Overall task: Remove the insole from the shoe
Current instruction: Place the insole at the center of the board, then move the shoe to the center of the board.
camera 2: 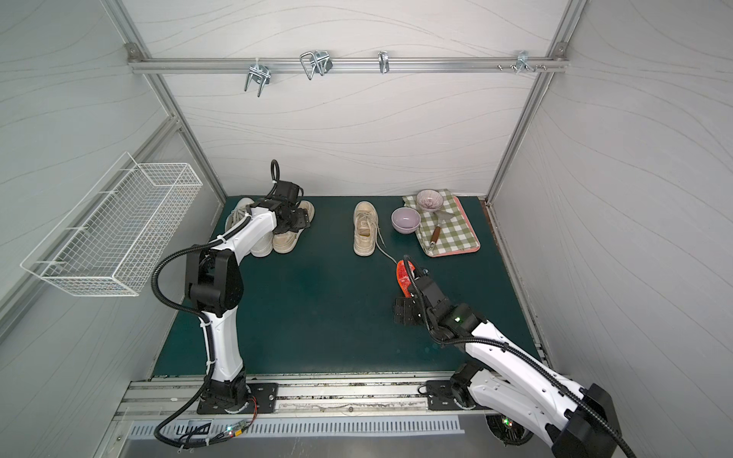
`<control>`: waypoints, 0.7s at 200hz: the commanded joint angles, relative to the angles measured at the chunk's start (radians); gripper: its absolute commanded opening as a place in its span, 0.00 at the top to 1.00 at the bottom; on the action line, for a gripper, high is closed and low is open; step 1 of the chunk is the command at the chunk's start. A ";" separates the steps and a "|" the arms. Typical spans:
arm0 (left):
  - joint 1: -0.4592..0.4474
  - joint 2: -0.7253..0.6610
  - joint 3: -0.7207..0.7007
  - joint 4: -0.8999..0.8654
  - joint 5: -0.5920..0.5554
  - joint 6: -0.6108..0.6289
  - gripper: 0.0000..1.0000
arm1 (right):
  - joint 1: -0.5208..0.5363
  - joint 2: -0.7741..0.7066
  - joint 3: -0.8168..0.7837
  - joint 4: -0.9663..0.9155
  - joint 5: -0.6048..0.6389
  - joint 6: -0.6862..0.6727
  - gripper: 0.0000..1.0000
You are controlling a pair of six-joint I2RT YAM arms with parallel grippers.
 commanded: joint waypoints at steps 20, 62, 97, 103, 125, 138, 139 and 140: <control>0.033 0.113 0.129 -0.029 0.041 0.048 0.21 | 0.007 -0.027 -0.027 0.032 -0.023 0.026 0.10; 0.037 0.245 0.302 -0.158 0.066 0.086 0.45 | 0.010 -0.026 -0.017 0.006 -0.015 0.026 0.10; 0.038 0.232 0.292 -0.146 0.086 0.061 0.66 | 0.011 -0.049 -0.009 -0.036 0.007 0.023 0.10; 0.037 0.231 0.293 -0.149 0.086 0.056 0.71 | 0.011 -0.052 -0.010 -0.040 0.007 0.024 0.10; 0.034 0.215 0.282 -0.162 0.084 0.025 0.84 | 0.011 -0.054 -0.009 -0.044 0.009 0.031 0.10; 0.026 0.190 0.257 -0.159 0.081 -0.001 0.90 | 0.011 -0.050 -0.007 -0.047 0.009 0.039 0.10; 0.025 0.189 0.255 -0.159 0.080 -0.003 0.91 | 0.011 -0.050 -0.007 -0.048 0.009 0.039 0.10; 0.024 0.188 0.252 -0.158 0.079 -0.005 0.91 | 0.011 -0.050 -0.007 -0.048 0.009 0.040 0.10</control>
